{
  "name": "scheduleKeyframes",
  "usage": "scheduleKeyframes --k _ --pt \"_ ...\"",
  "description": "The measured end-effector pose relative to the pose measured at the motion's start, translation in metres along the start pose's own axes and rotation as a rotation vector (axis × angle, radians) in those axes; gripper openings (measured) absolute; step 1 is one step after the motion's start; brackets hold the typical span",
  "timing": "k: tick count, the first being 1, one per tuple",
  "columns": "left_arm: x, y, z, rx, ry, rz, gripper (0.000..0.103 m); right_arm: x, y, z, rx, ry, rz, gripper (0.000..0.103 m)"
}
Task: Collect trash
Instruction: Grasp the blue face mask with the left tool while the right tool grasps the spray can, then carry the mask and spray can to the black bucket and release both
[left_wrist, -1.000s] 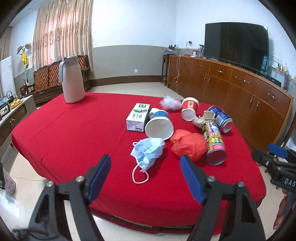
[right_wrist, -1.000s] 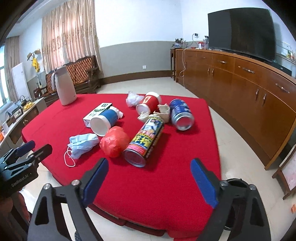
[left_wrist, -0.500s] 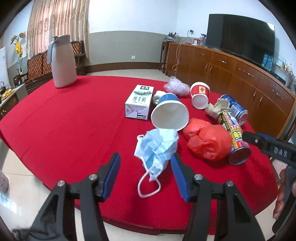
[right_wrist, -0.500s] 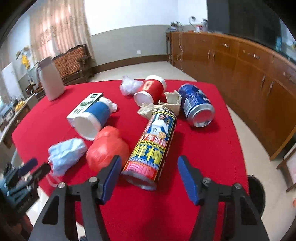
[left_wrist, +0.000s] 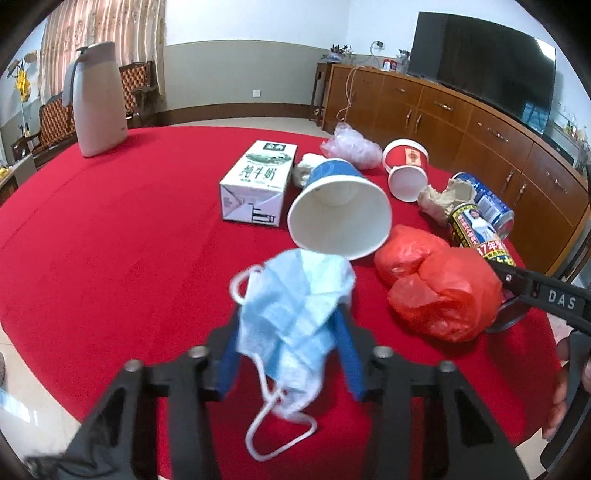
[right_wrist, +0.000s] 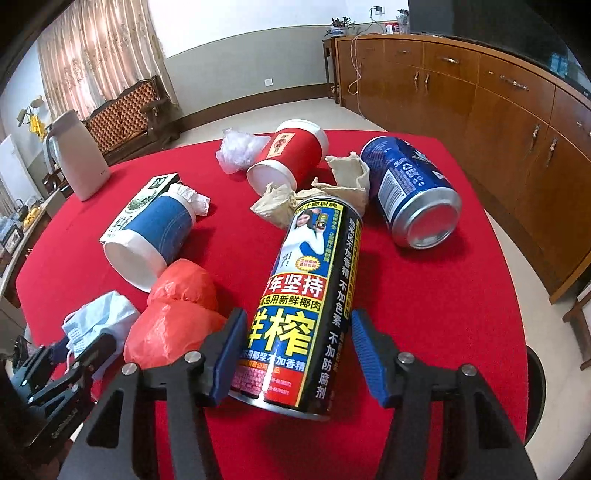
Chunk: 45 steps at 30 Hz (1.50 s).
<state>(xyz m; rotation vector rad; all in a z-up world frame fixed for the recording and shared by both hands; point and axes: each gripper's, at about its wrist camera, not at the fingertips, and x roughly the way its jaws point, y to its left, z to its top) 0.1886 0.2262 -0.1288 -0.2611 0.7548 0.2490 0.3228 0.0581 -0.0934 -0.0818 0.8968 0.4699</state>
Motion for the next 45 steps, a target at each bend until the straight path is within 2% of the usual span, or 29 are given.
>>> scheduleKeyframes --k 1,4,12,19,20,21,22,23,24,31,38,45 --pt "-0.001 0.0 -0.001 -0.004 -0.003 -0.02 0.016 -0.001 -0.001 -0.001 0.0 -0.002 0.009 0.059" --pt "-0.01 -0.002 -0.002 -0.001 -0.033 -0.015 0.013 -0.006 -0.004 -0.006 -0.005 -0.009 0.035 0.058" --pt "-0.035 -0.008 0.002 0.016 -0.09 -0.013 0.012 -0.032 -0.008 -0.019 -0.014 -0.051 0.069 0.055" --pt "-0.027 -0.01 -0.003 0.022 -0.058 0.003 0.012 -0.02 -0.012 -0.013 -0.013 0.017 0.054 0.056" --pt "-0.025 -0.01 -0.004 0.018 -0.052 0.005 0.012 -0.016 -0.012 -0.011 -0.008 0.028 0.039 0.062" --pt "-0.022 -0.009 -0.003 0.016 -0.045 0.007 0.012 -0.01 -0.011 -0.009 -0.015 0.052 0.019 0.076" --pt "-0.02 -0.008 -0.003 0.012 -0.041 0.007 0.012 -0.004 -0.011 -0.008 -0.024 0.069 0.004 0.078" --pt "-0.02 -0.008 -0.003 0.01 -0.04 0.008 0.012 0.0 -0.011 -0.009 -0.028 0.081 0.011 0.076" --pt "-0.019 -0.008 -0.003 0.013 -0.039 0.01 0.012 0.002 -0.012 -0.01 -0.023 0.089 0.049 0.055" --pt "-0.035 -0.016 -0.001 0.039 -0.08 0.02 0.011 -0.019 -0.011 -0.02 -0.027 0.006 0.065 0.055" --pt "-0.074 -0.037 0.005 0.071 -0.153 -0.007 0.011 -0.069 -0.02 -0.023 -0.011 -0.086 0.108 0.055" --pt "-0.097 -0.071 0.007 0.115 -0.186 -0.059 0.011 -0.13 -0.048 -0.03 0.003 -0.18 0.083 0.055"
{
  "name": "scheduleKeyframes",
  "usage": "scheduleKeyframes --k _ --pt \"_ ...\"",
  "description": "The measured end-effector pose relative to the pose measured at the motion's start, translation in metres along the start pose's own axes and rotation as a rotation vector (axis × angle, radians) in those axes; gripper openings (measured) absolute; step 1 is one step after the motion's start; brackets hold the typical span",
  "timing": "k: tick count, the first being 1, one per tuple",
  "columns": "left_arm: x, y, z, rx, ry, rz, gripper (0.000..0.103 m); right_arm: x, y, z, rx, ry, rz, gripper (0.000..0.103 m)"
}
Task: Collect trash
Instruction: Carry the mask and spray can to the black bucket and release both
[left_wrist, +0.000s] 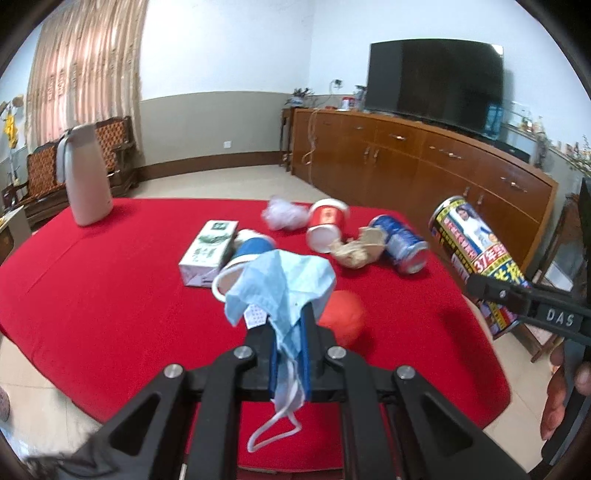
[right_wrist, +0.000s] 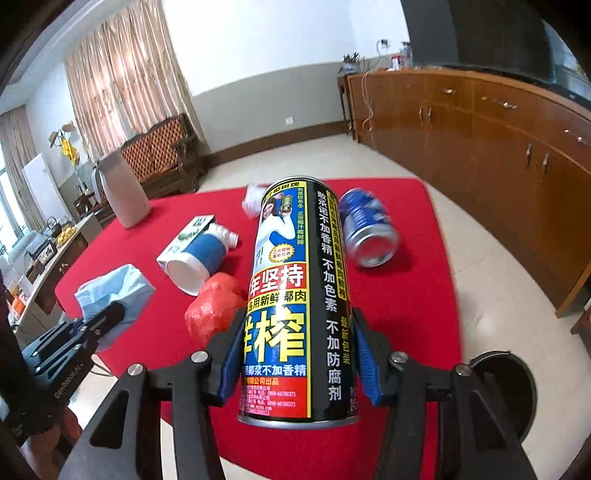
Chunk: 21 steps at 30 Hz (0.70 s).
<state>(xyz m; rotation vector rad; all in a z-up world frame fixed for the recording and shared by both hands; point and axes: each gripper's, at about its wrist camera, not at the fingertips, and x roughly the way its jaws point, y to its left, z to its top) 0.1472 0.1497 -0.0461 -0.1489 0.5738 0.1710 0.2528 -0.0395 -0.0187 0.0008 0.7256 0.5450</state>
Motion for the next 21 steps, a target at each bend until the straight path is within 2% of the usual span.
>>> scheduleKeyframes --k 7,21 --pt "-0.013 -0.051 0.007 0.053 -0.02 -0.067 0.011 -0.054 -0.04 -0.002 0.012 -0.056 -0.06 0.055" --pt "-0.023 -0.147 0.006 0.158 -0.021 -0.198 0.011 -0.135 -0.141 -0.039 0.1 -0.091 -0.204 0.055"
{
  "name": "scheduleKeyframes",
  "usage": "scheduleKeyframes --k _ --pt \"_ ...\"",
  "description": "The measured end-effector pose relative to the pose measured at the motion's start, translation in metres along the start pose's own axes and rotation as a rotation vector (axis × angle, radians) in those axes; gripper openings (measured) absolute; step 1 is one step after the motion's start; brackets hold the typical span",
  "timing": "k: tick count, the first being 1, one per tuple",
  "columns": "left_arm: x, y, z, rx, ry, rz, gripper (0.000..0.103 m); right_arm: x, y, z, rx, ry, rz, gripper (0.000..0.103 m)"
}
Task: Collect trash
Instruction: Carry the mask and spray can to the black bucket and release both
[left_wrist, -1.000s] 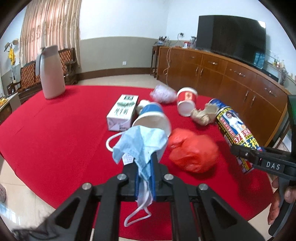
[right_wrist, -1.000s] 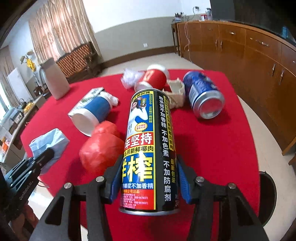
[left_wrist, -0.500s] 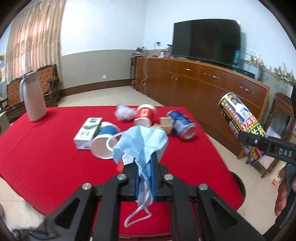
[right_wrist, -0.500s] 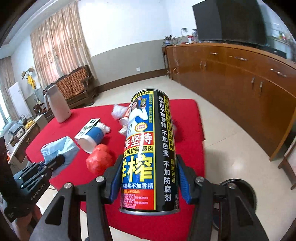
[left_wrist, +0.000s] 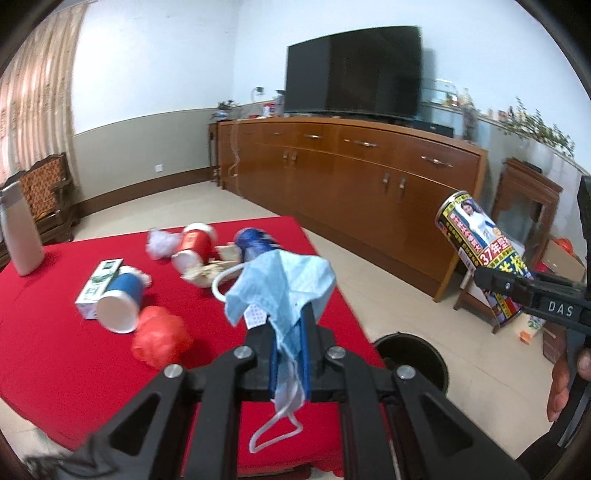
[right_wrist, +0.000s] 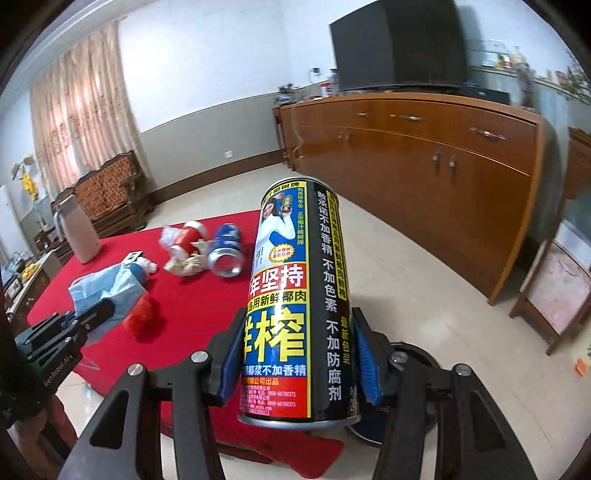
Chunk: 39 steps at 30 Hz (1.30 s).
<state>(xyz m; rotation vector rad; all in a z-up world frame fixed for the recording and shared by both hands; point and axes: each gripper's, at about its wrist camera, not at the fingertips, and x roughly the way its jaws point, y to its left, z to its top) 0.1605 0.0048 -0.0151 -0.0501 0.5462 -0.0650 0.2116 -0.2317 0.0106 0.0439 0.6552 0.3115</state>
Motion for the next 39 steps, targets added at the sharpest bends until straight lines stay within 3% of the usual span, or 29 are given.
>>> scheduleKeyframes --k 10,22,39 --pt "0.027 -0.077 -0.006 0.067 0.056 -0.109 0.011 -0.019 -0.081 -0.024 0.019 0.032 -0.072 0.055" --pt "0.076 -0.16 -0.038 0.095 0.168 -0.152 0.011 0.02 -0.135 -0.061 -0.009 0.137 -0.074 0.055" --pt "0.151 -0.19 -0.066 0.1 0.314 -0.122 0.011 0.116 -0.183 -0.11 -0.038 0.322 -0.016 0.055"
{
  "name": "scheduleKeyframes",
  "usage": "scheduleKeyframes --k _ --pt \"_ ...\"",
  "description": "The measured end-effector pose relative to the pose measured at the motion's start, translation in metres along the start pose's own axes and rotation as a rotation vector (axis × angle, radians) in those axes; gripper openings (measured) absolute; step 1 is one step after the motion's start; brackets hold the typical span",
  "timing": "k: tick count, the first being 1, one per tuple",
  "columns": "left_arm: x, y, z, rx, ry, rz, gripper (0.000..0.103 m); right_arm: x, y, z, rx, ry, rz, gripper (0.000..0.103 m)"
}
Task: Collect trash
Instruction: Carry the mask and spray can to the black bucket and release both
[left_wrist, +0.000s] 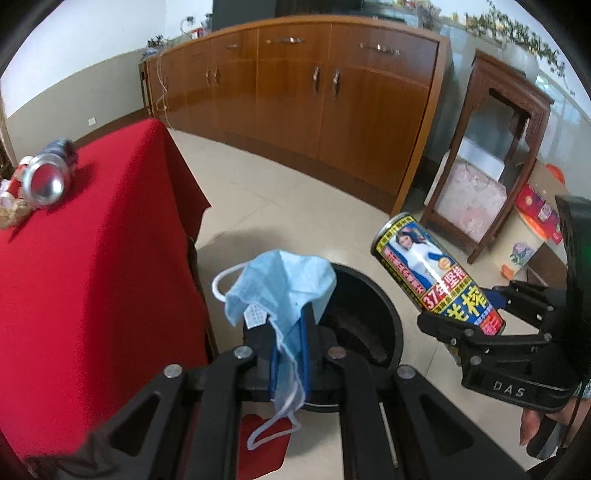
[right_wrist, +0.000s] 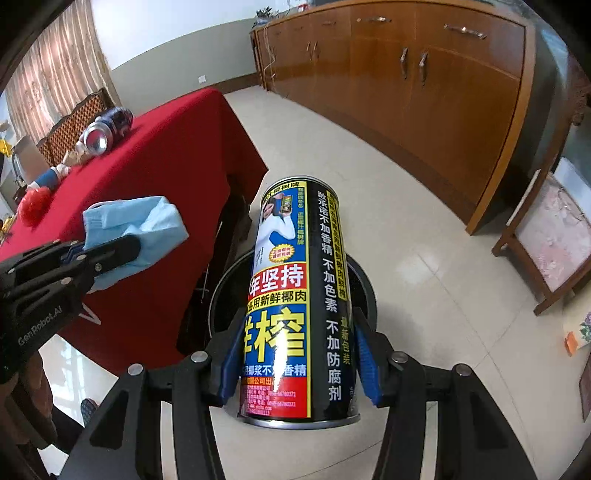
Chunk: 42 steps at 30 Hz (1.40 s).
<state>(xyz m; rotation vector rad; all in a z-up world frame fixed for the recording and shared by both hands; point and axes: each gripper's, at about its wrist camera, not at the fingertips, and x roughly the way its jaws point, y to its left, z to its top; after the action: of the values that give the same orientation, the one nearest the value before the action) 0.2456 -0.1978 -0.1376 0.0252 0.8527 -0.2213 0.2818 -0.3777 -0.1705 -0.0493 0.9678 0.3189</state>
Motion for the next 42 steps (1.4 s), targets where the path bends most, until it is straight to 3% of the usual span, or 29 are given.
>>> scheduleKeyframes --k 7,11,12,14,15,17,21,25,32,42 --pt "0.029 -0.001 -0.003 -0.004 0.054 0.003 0.011 0.036 -0.003 -0.001 -0.062 0.064 0.028 0.055" --pt "0.038 0.0 -0.004 -0.007 0.079 -0.033 0.013 0.047 -0.003 0.001 -0.081 0.084 0.042 0.055" --pt "0.041 0.0 -0.005 -0.014 0.085 -0.049 0.021 0.051 -0.004 0.002 -0.087 0.097 0.055 0.055" --pt "0.045 0.003 -0.005 -0.028 0.101 -0.026 0.055 0.06 -0.006 0.002 -0.095 0.111 0.043 0.057" --pt "0.043 0.005 -0.005 -0.04 0.086 -0.003 0.076 0.061 -0.01 0.001 -0.089 0.106 0.009 0.071" --pt "0.035 0.004 -0.004 -0.039 0.042 -0.008 0.081 0.055 -0.021 -0.002 -0.056 0.064 -0.056 0.103" --pt "0.032 0.001 -0.004 -0.029 0.041 0.017 0.091 0.045 -0.042 -0.002 0.036 0.032 -0.097 0.103" --pt "0.027 -0.004 -0.005 -0.009 0.026 0.026 0.096 0.036 -0.053 -0.006 0.082 0.012 -0.144 0.103" --pt "0.025 -0.004 -0.001 0.001 0.019 0.021 0.097 0.02 -0.068 -0.007 0.126 -0.027 -0.169 0.103" --pt "-0.001 -0.008 0.005 0.018 -0.02 0.012 0.097 -0.014 -0.058 -0.001 0.141 -0.081 -0.182 0.103"
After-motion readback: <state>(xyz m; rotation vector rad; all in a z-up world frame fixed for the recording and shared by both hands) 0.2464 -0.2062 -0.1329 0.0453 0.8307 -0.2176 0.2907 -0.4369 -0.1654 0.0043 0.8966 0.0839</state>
